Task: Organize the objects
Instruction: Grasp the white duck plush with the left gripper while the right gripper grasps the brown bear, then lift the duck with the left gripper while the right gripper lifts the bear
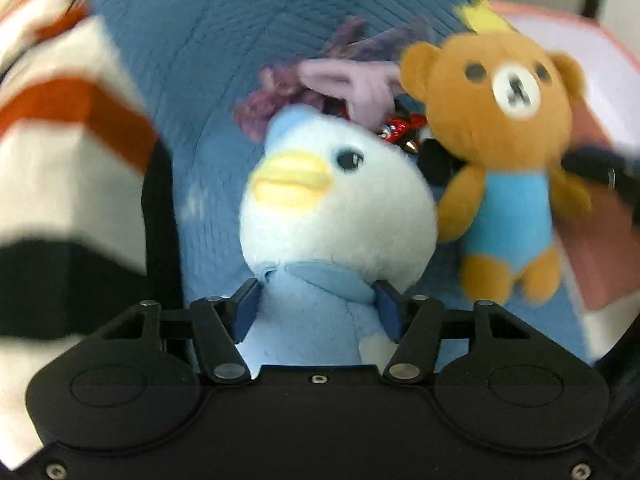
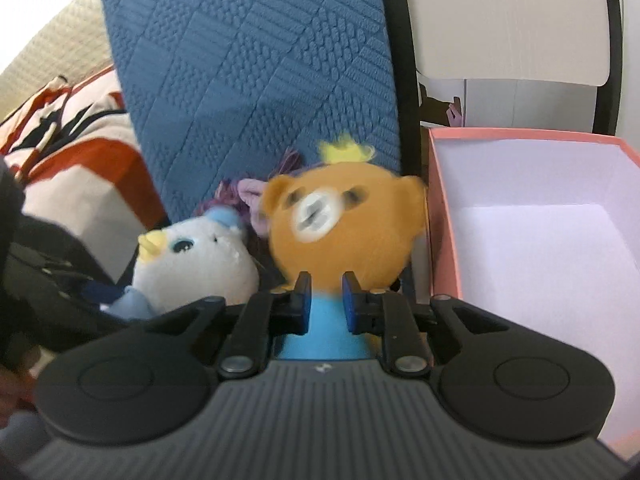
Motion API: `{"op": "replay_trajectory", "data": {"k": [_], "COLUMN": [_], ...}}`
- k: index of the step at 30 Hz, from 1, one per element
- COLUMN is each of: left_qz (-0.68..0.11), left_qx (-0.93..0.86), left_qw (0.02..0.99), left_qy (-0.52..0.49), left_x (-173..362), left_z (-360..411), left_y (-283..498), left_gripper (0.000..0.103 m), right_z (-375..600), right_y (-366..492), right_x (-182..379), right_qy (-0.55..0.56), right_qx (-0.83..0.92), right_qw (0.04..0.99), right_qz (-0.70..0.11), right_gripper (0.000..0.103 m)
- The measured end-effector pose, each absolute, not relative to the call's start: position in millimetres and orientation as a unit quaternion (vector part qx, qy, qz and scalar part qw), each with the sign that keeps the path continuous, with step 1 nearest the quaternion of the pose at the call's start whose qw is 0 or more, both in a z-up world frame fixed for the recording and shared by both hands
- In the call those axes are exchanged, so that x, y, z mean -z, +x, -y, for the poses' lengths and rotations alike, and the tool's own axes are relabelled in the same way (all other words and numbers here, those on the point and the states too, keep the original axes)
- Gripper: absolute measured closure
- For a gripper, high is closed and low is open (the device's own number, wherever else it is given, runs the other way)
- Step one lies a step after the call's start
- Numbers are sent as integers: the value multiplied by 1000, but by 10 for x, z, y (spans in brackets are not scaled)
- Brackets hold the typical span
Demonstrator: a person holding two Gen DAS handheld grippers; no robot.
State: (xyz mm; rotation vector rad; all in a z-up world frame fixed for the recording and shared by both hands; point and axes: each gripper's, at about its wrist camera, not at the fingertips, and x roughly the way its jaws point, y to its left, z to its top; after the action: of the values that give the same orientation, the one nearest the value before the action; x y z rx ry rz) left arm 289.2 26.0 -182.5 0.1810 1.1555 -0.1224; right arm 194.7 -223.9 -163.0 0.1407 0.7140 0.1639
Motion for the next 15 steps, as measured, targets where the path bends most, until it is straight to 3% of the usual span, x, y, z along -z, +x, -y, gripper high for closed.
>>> {"op": "replay_trajectory", "data": {"k": [5,7,8,10,13,15], "left_qz": [-532,-528,-529,-529,-533,-542], "left_qx": [29,28,26,21,36,35], "left_qw": [844,847,847,847,845,839], "left_qy": [60,54,57,52,20,1], "left_x": [1782,1758,1769,1799,1873,1938], "left_z": [-248,-243,-242,-257,-328,-385], "left_y": [2638,2581,2582,2623,2596,2621], "left_gripper": [46,35,32,24,13,11], "right_z": [2325,2345,2324,2320,2290,2261], "right_y": [1783,1742,1752,1750,1804,1868], "right_x": [1644,1647,1660,1677,1731,1787], "right_qy": [81,87,85,79,73,69], "right_qx": [-76,-86,-85,-82,-75,-81], "right_qw": [926,924,924,925,925,919], "right_qz": [-361,-362,-363,-362,-365,-380], "right_gripper": [82,81,77,55,46,43]}}
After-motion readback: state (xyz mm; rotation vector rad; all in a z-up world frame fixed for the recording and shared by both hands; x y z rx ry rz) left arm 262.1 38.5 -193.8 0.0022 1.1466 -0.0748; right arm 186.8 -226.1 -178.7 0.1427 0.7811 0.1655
